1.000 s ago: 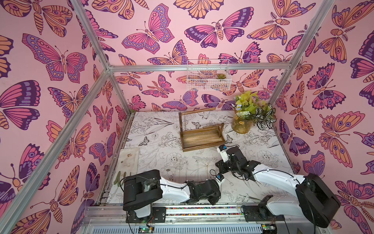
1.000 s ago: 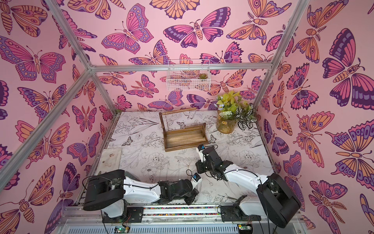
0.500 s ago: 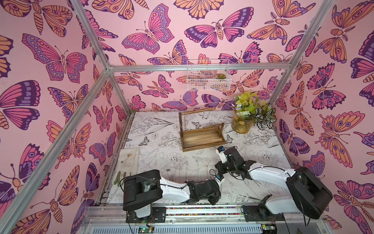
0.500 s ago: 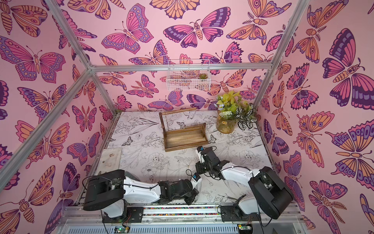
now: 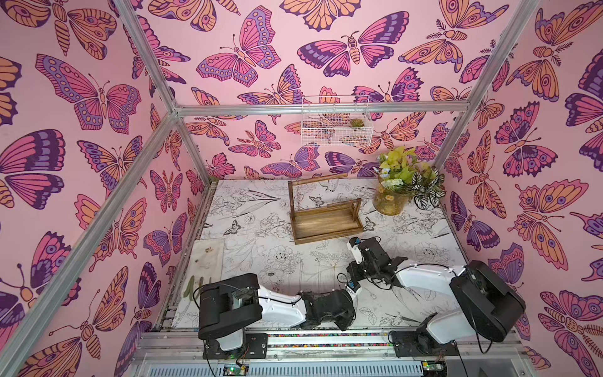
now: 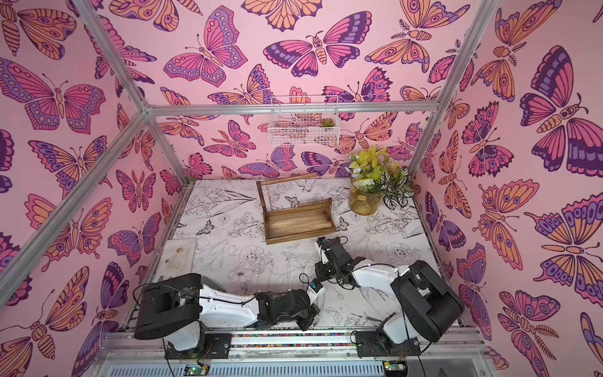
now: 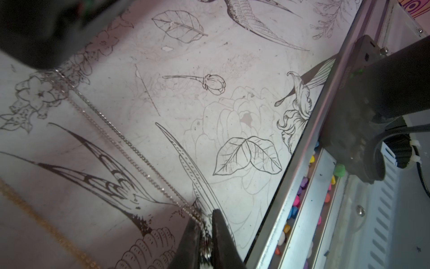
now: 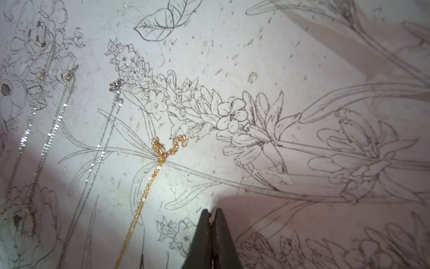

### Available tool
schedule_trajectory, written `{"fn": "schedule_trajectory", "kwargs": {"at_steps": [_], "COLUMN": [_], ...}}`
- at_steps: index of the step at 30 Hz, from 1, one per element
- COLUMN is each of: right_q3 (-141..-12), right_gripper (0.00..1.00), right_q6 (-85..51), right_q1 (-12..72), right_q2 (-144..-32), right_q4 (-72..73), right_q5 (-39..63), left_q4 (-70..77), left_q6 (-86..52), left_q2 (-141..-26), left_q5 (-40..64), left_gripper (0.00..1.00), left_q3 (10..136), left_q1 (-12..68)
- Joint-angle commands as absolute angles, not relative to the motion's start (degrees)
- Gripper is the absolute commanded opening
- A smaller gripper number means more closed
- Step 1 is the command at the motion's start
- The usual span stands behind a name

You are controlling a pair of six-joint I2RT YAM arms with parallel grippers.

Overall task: Take the necklace off the jewelry display stand
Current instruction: Place the necklace at the center of the board.

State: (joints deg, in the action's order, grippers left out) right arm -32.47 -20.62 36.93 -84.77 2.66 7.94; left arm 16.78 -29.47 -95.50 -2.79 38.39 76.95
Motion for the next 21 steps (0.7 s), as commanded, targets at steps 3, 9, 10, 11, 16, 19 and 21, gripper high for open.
{"fn": "schedule_trajectory", "kwargs": {"at_steps": [3, 9, 10, 11, 16, 19, 21], "right_q3": [-33.99, -33.88, -33.92, -33.92, -33.85, -33.62, -33.51], "right_gripper": [0.00, 0.06, 0.08, 0.10, 0.15, 0.18, 0.20], "right_q6": [-20.92, -20.99, -21.01, -21.01, -21.00, -21.01, -21.00], "right_q1": [37.40, 37.41, 37.41, 37.40, 37.43, 37.40, 37.44], "right_q2": [-85.78, -85.78, -85.70, -85.62, -85.38, -85.26, -85.17], "right_q4": [2.47, 2.32, 2.31, 2.29, 2.02, 2.15, 2.18], "right_q5": [6.42, 6.01, 5.76, 5.73, 5.69, 5.71, 5.71], "left_q4": [17.21, 17.21, 17.18, 17.20, 17.18, 17.13, 17.08], "left_q6": [-29.79, -29.88, -29.93, -29.92, -30.14, -30.23, -30.30], "left_q2": [-95.45, -95.49, -95.48, -95.56, -95.96, -95.89, -95.77], "left_q5": [-2.64, -2.47, -2.48, -2.55, -2.37, -2.55, -2.64], "left_gripper": [0.14, 0.16, 0.16, 0.17, 0.22, 0.26, 0.27], "left_q3": [37.18, 37.00, 37.00, 37.00, 37.17, 37.09, 36.94], "left_q1": [77.52, 77.67, 77.70, 77.71, 77.87, 78.05, 78.13]}}
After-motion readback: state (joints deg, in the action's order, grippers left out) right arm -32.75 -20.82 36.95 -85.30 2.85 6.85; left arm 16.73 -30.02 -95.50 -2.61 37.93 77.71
